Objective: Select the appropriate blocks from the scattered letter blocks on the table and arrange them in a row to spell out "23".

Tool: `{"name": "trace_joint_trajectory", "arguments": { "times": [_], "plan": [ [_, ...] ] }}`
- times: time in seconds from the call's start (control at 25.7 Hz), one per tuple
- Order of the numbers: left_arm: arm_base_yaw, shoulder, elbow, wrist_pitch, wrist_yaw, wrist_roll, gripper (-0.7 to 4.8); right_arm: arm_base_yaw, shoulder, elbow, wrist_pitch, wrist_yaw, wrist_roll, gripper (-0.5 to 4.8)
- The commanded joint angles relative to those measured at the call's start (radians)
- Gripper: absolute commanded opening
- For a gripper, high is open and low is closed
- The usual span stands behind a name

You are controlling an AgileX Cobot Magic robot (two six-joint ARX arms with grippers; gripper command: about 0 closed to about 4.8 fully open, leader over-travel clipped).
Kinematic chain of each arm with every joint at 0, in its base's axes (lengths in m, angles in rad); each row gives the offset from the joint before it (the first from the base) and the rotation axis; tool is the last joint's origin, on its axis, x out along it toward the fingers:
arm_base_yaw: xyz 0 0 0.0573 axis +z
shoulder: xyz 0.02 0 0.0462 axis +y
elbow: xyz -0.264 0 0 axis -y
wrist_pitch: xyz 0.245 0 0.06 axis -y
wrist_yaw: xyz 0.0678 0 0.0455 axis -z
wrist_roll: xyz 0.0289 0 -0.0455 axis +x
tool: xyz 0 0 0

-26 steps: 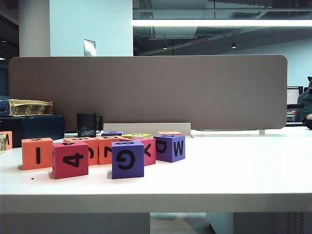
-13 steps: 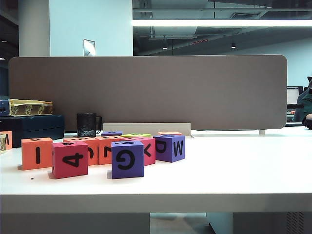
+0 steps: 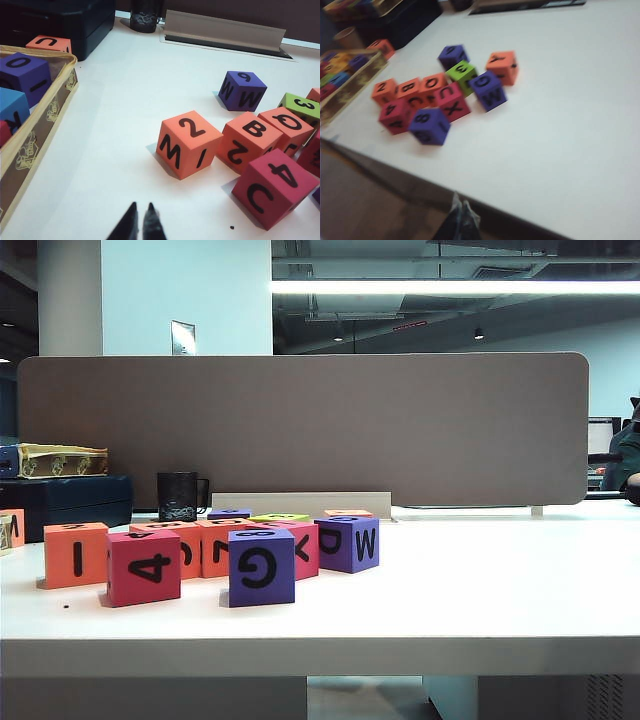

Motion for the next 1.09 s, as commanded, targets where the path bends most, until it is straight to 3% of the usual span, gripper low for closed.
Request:
{"name": "trace_joint_trajectory", "arguments": {
  "times": [0.04,0.19,0.43,0.51,0.62,0.82,1.09],
  "plan": [
    [-0.001,0.0,0.001,0.0,0.011,-0.004,0.16,0.0,0.0,0.005,-0.025,-0.102,-0.003,-0.01],
    [-0.001,0.0,0.002,0.0,0.015,-0.005,0.17,0.0,0.0,0.005,-0.022,-0.201,-0.003,-0.01],
    [-0.002,0.0,0.026,-0.039,0.153,-0.08,-0.06,0.0,0.0,0.005,-0.01,-0.197,-0.003,-0.01],
    [-0.002,0.0,0.047,-0.058,0.175,-0.142,-0.06,0.0,0.0,0.005,-0.01,-0.196,-0.003,-0.01],
    [-0.002,0.0,0.098,-0.099,0.187,-0.238,-0.06,0.0,0.0,0.005,-0.01,-0.196,-0.003,-0.01],
    [-0.002,0.007,0.239,-0.164,0.197,-0.322,-0.06,-0.001,0.0,0.005,-0.01,-0.197,-0.003,-0.01],
    [-0.002,0.114,0.433,-0.158,0.21,-0.329,-0.06,-0.001,0.0,0.005,-0.01,-0.196,-0.003,-0.01]
  ]
}}
